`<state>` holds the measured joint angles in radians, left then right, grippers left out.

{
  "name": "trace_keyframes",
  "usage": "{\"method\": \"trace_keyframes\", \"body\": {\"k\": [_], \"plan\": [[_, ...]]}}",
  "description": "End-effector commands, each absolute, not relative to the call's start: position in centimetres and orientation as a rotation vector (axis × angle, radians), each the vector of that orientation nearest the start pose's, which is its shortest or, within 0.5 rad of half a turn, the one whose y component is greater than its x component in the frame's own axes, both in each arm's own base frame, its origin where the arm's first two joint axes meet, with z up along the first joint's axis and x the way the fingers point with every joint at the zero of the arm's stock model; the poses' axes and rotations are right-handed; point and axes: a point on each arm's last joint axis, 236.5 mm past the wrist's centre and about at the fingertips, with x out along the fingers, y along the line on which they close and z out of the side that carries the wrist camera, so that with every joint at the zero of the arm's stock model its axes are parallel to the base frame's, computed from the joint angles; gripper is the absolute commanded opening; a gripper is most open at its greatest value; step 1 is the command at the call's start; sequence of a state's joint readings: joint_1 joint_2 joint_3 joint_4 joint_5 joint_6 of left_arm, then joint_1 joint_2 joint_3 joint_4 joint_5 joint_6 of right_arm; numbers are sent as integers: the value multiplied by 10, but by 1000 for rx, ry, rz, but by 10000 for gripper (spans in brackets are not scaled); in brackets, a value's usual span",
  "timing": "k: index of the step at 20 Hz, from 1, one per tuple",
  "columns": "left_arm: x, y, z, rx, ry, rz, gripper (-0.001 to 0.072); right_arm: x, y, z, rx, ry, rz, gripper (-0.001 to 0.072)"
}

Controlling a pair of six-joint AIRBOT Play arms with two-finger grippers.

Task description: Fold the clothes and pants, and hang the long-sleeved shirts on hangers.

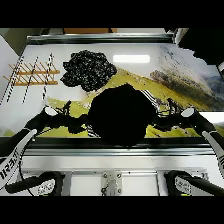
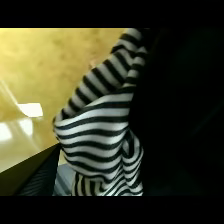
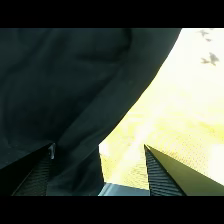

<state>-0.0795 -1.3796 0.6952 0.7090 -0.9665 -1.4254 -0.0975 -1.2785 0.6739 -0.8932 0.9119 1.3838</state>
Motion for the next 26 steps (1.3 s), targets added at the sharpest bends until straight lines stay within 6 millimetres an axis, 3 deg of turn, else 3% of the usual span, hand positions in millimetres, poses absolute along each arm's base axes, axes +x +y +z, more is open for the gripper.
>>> {"method": "trace_keyframes", "body": {"k": [1,3,5,6,8,9,10,11,12,13,14,16,17,18,19,20,22,24,26], "plan": [[290,-196,-105,-810,1544,-371,683,314,89,-98,653,1372,168,613],[292,-208,-102,-781,1553,-406,648,319,97,-98,638,1352,176,613],[298,-217,-94,-758,1546,-443,147,323,107,-102,617,1341,187,592],[302,-219,-89,-753,1533,-456,13,324,110,-106,605,1341,189,499],[310,-221,-74,-752,1520,-492,12,329,110,-108,588,1319,182,100],[317,-220,-58,-755,1500,-522,12,338,107,-98,554,1285,205,20],[330,-217,-32,-753,1452,-560,11,351,105,-77,501,1229,246,20],[345,-214,2,-745,1378,-598,12,367,102,-43,426,1153,296,19],[361,-210,50,-723,1274,-648,11,385,98,9,350,1051,332,19],[372,-207,100,-691,1166,-689,12,396,95,66,276,945,361,19],[376,-205,158,-642,1044,-738,12,401,93,135,197,814,383,19],[364,-206,266,-525,802,-825,12,383,95,269,134,548,411,19],[350,-210,309,-476,695,-858,12,363,96,328,139,422,411,19],[333,-212,345,-421,599,-880,12,341,96,371,148,321,410,19],[321,-211,367,-366,529,-872,13,321,96,400,157,252,412,19],[311,-210,379,-311,487,-850,12,301,97,417,174,207,413,19],[309,-202,376,-249,483,-755,12,283,99,413,205,236,418,19],[318,-194,343,-213,561,-662,12,277,104,380,222,370,430,19],[329,-193,287,-216,704,-607,13,283,106,331,247,512,426,19]]}}
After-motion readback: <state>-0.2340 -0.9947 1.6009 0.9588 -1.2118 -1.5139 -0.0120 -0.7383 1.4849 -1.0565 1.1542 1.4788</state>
